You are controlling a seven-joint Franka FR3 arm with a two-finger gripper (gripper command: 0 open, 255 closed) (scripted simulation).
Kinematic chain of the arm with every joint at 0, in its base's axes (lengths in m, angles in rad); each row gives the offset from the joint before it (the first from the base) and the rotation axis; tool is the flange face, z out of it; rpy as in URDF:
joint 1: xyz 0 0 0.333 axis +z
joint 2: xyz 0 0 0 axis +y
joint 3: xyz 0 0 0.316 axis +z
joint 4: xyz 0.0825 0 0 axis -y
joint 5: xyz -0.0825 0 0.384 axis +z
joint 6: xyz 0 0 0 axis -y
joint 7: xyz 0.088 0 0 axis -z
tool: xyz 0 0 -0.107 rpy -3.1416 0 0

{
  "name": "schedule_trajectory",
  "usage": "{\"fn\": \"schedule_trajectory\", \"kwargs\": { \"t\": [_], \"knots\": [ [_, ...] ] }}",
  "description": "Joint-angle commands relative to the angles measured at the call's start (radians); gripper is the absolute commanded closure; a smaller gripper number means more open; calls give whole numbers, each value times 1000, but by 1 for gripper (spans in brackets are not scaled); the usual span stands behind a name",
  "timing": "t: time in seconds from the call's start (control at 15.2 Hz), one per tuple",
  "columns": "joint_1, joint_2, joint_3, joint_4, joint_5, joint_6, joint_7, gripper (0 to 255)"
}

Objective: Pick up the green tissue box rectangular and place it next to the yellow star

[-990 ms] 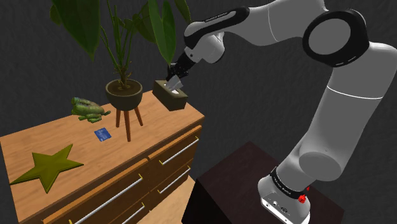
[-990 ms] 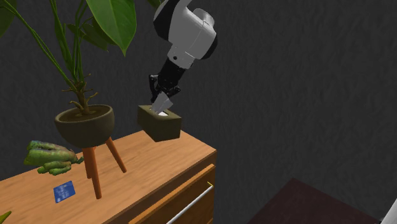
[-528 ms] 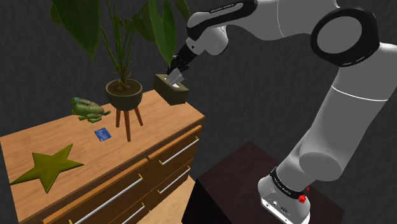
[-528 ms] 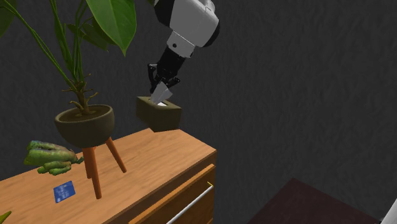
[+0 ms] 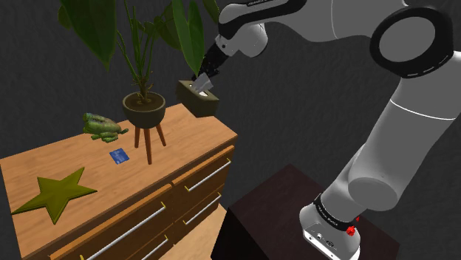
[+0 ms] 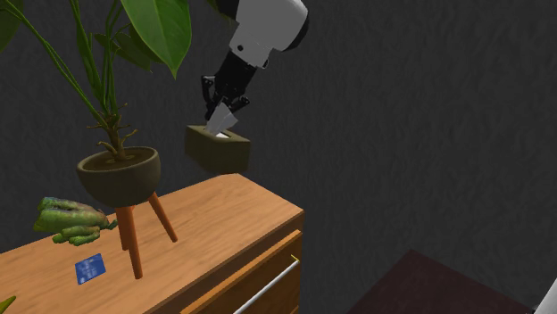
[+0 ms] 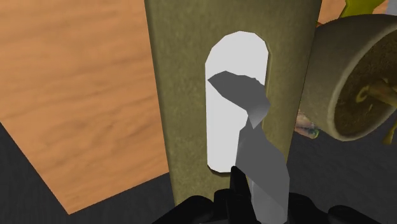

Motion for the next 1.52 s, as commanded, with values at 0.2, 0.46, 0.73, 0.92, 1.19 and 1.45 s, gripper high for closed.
{"fn": "schedule_trajectory", "kwargs": {
  "t": [0.2,0.46,0.73,0.92,1.19,1.45],
  "knots": [
    [73,-29,41,-48,-37,74,115,255],
    [133,-40,74,-72,-78,130,219,255],
    [194,-36,104,-79,-133,178,336,255],
    [240,-25,123,-72,-184,209,432,255],
    [308,2,139,-47,-265,240,570,255],
    [380,41,146,-2,-357,257,715,255]
  ]
}}
